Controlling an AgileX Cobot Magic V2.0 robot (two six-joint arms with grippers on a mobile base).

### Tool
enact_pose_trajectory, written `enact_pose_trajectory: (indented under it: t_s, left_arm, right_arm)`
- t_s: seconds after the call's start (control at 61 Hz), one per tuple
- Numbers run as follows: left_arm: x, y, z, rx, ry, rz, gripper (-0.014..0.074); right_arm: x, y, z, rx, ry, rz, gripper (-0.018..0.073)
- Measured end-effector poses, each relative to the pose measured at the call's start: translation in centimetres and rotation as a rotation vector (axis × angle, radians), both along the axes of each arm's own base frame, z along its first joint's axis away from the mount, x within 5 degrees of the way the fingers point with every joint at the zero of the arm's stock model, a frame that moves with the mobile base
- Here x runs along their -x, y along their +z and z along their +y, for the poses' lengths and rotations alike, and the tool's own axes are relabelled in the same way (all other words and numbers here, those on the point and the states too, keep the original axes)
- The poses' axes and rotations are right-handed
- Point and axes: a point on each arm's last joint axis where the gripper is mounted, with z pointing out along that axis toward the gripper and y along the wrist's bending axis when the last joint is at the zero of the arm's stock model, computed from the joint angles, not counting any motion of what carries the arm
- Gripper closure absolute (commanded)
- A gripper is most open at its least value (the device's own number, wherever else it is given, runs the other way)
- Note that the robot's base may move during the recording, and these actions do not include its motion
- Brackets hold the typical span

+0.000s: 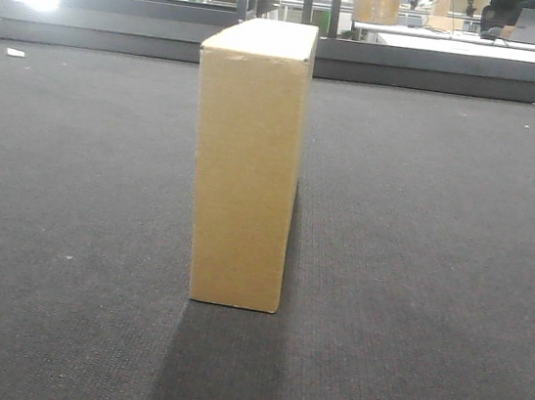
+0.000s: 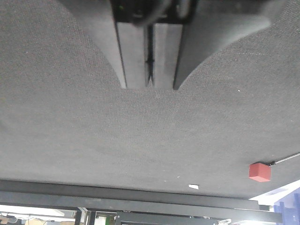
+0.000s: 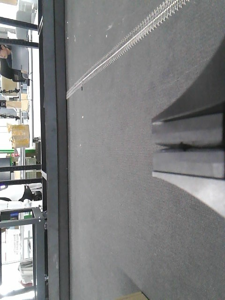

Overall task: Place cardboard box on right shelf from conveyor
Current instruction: 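Move the right gripper toward the upright tan cardboard box on the conveyor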

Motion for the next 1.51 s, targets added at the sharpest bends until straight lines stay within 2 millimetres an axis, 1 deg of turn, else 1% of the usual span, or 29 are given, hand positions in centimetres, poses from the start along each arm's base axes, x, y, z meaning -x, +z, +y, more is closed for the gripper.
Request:
enact_pose_trajectory:
  t_s: [0.885,1.049,1.131,1.246,1.295,1.361,1.41,1.508]
  left_arm:
    - [0.0,0.0,0.0,0.0,0.0,0.0,0.0713]
    - [0.0,0.0,0.0,0.0,0.0,0.0,0.0713]
    - [0.0,0.0,0.0,0.0,0.0,0.0,0.0713]
    - [0.0,0.0,0.0,0.0,0.0,0.0,0.0713]
    - [0.0,0.0,0.0,0.0,0.0,0.0,0.0713]
    - [0.0,0.0,0.0,0.0,0.0,0.0,0.0713]
    - [0.0,0.0,0.0,0.0,0.0,0.0,0.0713]
    - [0.0,0.0,0.0,0.0,0.0,0.0,0.0713]
  right_arm:
    - [0.0,0.0,0.0,0.0,0.0,-0.002,0.0503]
    - [0.0,0.3,0.0,0.002,-0.003,-0.036,0.0503]
    - [0.2,1.2,0.0,0.002,0.001,-0.03,0.0503]
    - [0.7,4.6,0.1,0.004,0.007,-0.052,0.0495]
    - [0.7,6.2,0.1,0.004,0.009,-0.054,0.0466]
    - [0.3,7.8,0.1,0.004,0.012,-0.048,0.0376]
    - [-0.2,9.1,0.1,0.003,0.019,-0.035,0.0281]
    - [-1.6,11.0,0.2,0.001,0.043,0.002,0.004]
